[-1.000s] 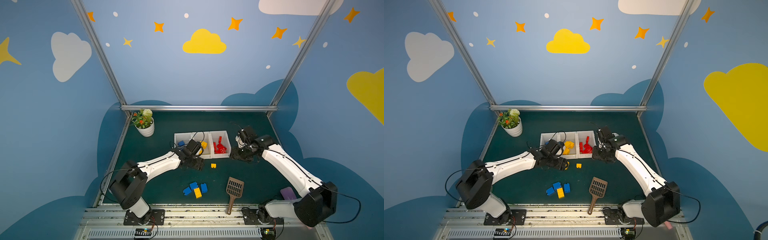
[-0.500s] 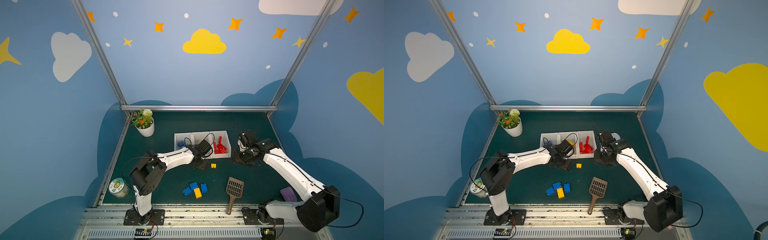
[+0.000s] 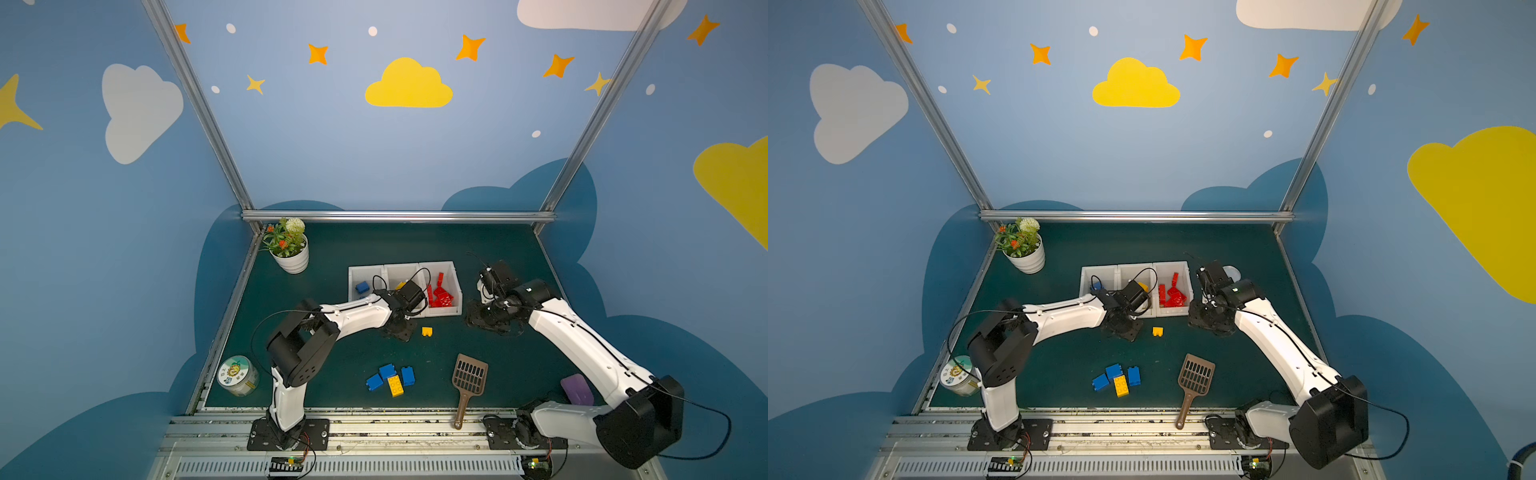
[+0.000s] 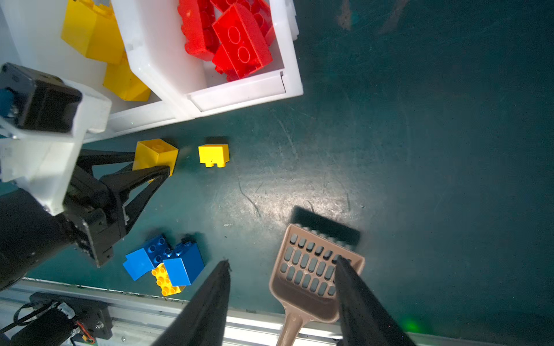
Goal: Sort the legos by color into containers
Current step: 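Lower the left gripper onto a large yellow brick in the pile, then lift the yellow brick with the left gripper and drop it into the middle compartment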
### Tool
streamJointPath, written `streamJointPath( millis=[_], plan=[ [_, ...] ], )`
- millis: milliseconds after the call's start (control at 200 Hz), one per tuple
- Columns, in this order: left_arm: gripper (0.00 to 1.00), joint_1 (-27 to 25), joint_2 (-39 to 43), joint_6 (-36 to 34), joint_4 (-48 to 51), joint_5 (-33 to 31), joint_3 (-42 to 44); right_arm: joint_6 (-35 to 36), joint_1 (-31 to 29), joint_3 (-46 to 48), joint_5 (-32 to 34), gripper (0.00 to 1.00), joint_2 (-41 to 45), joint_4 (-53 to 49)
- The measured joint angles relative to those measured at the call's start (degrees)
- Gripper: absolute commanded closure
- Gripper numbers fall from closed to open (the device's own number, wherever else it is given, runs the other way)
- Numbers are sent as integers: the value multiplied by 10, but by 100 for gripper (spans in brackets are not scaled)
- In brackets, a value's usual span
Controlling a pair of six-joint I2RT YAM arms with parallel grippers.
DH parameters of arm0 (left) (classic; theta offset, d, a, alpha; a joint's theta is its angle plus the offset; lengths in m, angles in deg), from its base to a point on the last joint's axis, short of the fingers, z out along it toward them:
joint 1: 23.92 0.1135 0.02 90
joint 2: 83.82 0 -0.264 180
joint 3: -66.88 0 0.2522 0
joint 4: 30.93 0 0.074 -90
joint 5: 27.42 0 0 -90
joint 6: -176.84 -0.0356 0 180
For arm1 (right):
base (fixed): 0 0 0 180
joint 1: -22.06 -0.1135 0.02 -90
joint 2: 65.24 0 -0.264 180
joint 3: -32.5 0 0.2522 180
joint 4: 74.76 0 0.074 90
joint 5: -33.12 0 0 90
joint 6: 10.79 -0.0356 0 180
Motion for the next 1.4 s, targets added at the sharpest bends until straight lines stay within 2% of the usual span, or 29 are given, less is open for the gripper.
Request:
streamJointPath(
  millis=[335,576,806,991,1056,1141,1232,1402],
  plan=[
    [70,-2,37,-16,14,27,-9,-2,0,0,0,44,5,-2],
    [69,30,57,-34,25,15,-110,-2,0,0,0,44,15,-2],
    [69,97,-15,-54,34,11,-231,-2,0,5,0,44,23,-4],
    [68,123,-90,-66,61,10,-287,-6,0,8,0,45,26,-7],
    [64,123,-103,-68,71,10,-299,-7,0,8,0,45,28,-8],
    [49,123,-111,-71,80,10,-309,-7,0,8,0,45,30,-10],
    [39,123,-111,-72,85,10,-314,-7,0,8,0,44,30,-12],
    [28,123,-110,-70,88,2,-313,-7,0,8,0,44,30,-14]
  ],
)
